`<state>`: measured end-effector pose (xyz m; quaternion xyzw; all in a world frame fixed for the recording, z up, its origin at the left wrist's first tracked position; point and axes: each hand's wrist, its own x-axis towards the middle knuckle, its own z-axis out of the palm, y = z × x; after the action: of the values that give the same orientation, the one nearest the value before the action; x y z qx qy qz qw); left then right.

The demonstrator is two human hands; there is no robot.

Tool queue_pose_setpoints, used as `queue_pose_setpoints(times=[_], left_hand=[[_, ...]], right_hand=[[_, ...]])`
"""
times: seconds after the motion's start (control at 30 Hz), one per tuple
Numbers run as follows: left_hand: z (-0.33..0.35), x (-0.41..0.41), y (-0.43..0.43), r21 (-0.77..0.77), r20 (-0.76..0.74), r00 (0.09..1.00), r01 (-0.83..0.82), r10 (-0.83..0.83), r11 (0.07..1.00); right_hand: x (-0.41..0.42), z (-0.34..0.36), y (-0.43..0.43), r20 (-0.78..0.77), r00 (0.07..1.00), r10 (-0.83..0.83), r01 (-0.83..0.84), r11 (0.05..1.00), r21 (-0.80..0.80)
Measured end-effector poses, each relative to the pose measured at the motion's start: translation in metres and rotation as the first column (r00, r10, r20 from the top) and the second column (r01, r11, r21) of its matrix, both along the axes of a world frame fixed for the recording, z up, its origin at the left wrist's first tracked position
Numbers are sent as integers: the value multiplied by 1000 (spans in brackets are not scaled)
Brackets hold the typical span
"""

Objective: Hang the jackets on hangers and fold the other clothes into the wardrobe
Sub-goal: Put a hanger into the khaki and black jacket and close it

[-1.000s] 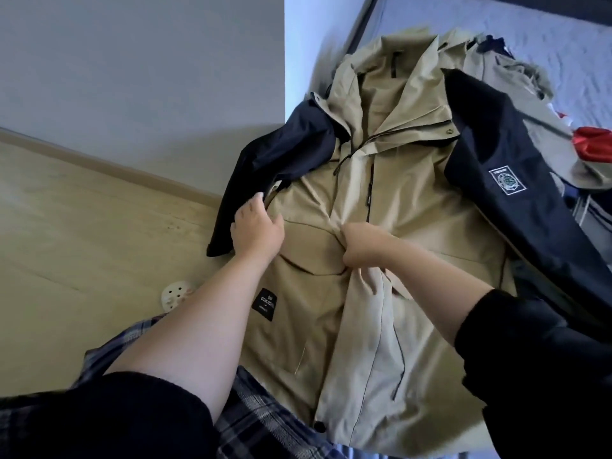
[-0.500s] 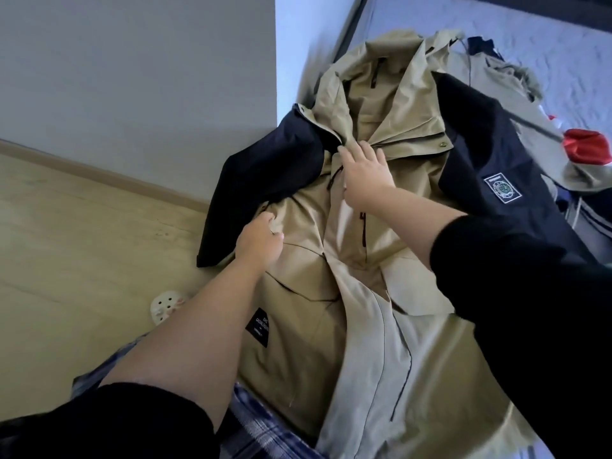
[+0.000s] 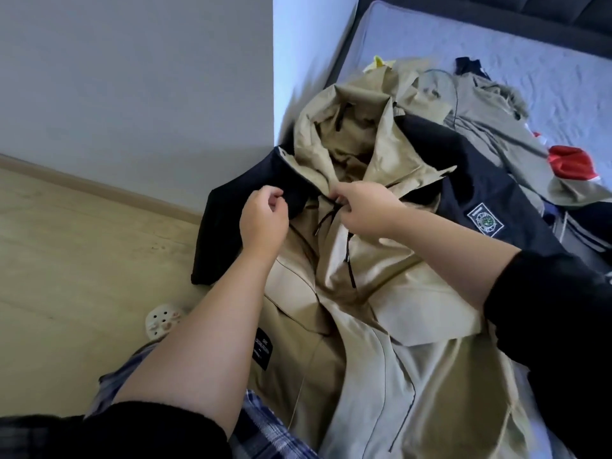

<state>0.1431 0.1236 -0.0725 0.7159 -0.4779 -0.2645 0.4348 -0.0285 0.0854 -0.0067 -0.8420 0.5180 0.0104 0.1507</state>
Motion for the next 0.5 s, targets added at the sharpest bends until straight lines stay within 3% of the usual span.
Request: queue_pose_setpoints(times=[0.1,0.23,0.37,0.43,0.5], left_hand=[[7,-4,-4,136,-343,939,41,8,990],[10,3,2,252,-527,830,-53,183,966],[14,5,11,263,-391,898,-100,201,960],[15,5,15,240,-339,930,-62,143,969],[17,6,19,253,-291,953,-9,85,967]], right_hand=[[9,19,32,20,994,112,-113,987,113],[15,28,61,-19,972,235,-220,932,289],[15,30,71,-26,958,286,-245,862,445],[15,21,64,-45,977,207,-179,920,350],[12,12,48,-39,999,-3,7,995,103]])
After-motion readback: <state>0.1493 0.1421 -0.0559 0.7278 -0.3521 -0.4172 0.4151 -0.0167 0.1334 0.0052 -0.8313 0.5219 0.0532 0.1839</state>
